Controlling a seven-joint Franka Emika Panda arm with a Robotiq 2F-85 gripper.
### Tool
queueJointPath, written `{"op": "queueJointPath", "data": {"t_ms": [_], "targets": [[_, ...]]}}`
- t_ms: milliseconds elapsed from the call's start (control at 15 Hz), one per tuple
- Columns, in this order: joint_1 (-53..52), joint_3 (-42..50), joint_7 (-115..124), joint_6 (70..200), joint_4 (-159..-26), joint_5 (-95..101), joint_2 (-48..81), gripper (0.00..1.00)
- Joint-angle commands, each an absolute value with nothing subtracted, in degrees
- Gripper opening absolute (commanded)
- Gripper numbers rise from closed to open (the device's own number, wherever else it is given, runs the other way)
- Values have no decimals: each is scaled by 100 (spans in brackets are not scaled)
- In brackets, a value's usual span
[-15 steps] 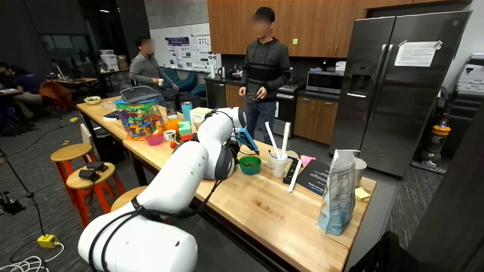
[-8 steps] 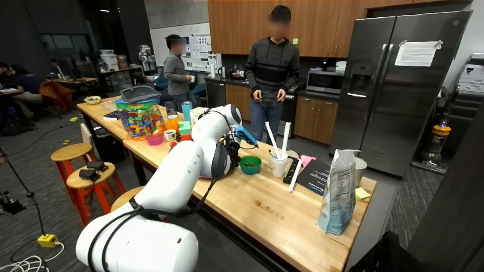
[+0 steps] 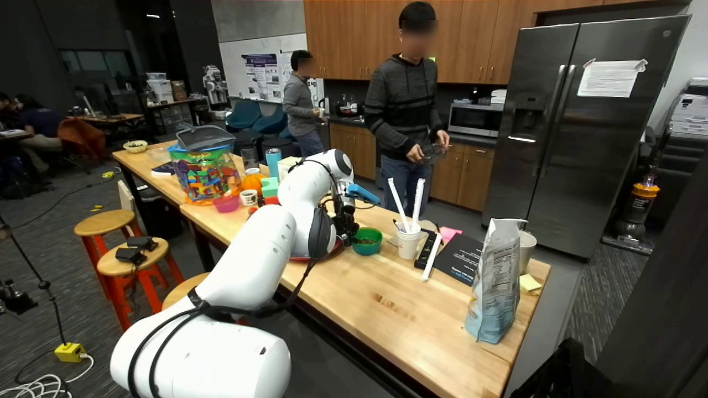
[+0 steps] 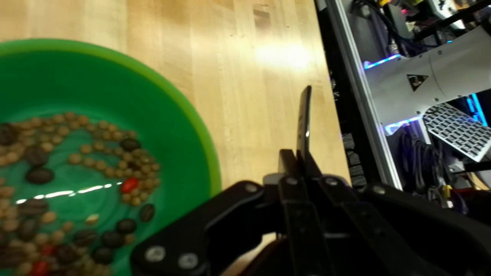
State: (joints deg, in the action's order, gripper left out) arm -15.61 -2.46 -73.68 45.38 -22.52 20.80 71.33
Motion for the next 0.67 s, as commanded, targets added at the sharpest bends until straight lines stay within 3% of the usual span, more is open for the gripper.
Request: {"op": "queueJointPath", "data": {"t_ms": [0, 267, 600], "targets": [[-1705, -61, -7492, 5263, -2376, 2416, 6920, 1], [-1923, 318, -7560, 5864, -1977, 2617, 7078, 1], [-2064, 334, -7335, 6630, -2415, 3007, 6746, 1]]}}
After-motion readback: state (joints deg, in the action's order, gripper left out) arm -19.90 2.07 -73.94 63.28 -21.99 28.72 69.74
